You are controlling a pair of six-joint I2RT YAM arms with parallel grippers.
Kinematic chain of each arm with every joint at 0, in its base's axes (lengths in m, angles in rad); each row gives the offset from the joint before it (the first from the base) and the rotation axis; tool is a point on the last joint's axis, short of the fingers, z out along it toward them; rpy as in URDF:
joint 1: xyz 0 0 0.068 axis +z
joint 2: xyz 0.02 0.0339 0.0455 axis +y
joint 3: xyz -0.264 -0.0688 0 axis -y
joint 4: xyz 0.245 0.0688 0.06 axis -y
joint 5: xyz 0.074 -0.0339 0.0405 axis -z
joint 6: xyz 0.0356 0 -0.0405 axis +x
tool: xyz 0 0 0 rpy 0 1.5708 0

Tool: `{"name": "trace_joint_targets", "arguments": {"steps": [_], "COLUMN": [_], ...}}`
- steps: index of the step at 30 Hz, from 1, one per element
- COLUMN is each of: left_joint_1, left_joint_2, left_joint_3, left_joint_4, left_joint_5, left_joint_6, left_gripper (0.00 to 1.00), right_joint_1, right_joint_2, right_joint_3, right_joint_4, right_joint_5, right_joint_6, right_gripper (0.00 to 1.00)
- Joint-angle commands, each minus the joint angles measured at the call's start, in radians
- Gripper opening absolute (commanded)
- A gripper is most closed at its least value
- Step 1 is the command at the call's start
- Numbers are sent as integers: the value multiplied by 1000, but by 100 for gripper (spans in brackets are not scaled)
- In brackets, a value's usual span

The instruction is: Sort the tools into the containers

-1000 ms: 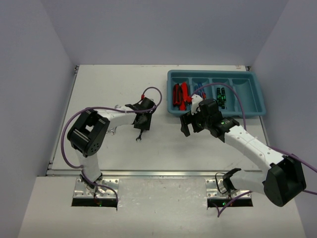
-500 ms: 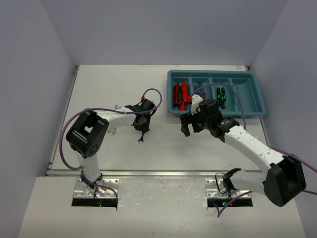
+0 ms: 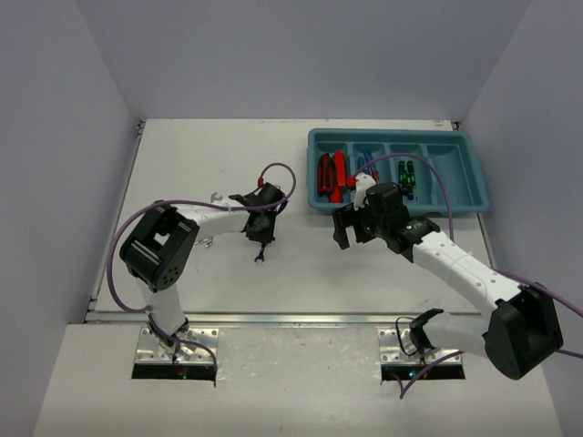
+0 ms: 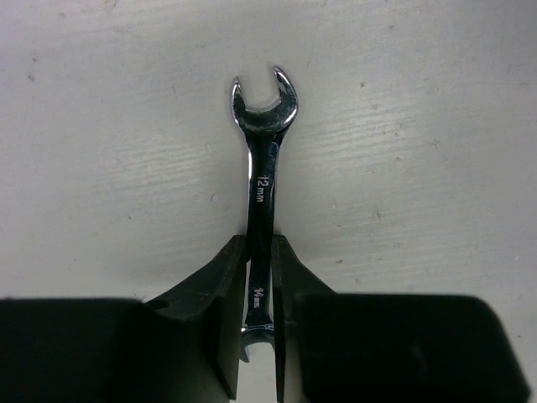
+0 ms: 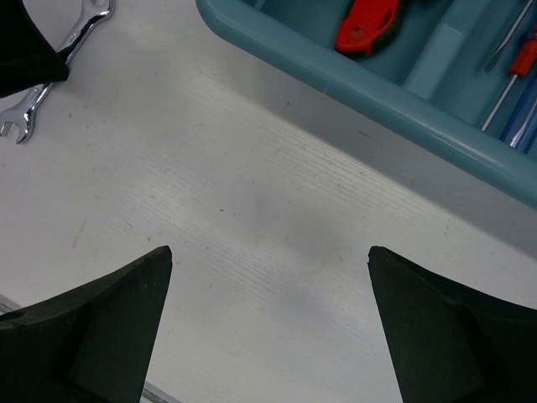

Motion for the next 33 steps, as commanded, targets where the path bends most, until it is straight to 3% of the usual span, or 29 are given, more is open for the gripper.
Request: {"name": "trace_joint_targets", "arguments": {"steps": [1,11,15,19,23,26,33], "left_joint_1": [-21,-32,-49,-75,-117,-147,-204], "left_joint_2": [-33,-256,-335,-424,-526,-578,-631], "left_joint_3": [-65,-113,-150,-171,-211,-231,-235], "left_joint_4": [-117,-1,56,110,191,243,298], "left_joint_5": [4,14,20,9,1,-19,-5], "left_joint_6": [-98,-202,-248,-313,-392,-462,-512], "left_gripper": [0,0,0,0,0,0,0], "right_joint_1": [-8,-8,-5,15,96,152,195], "right_joint_2": [18,6,72,119,117,108,143], "right_joint_3": [18,-18,-38,-97,-166,-181,-175], "right_joint_4": [49,189,315,558,770,798,861], "right_joint_5": [-66,-422,-610,-743,-720,-625,-574], "right_joint_6": [44,98,186,354,445,444,468], "right_gripper": [99,96,94,89,87,86,79]}}
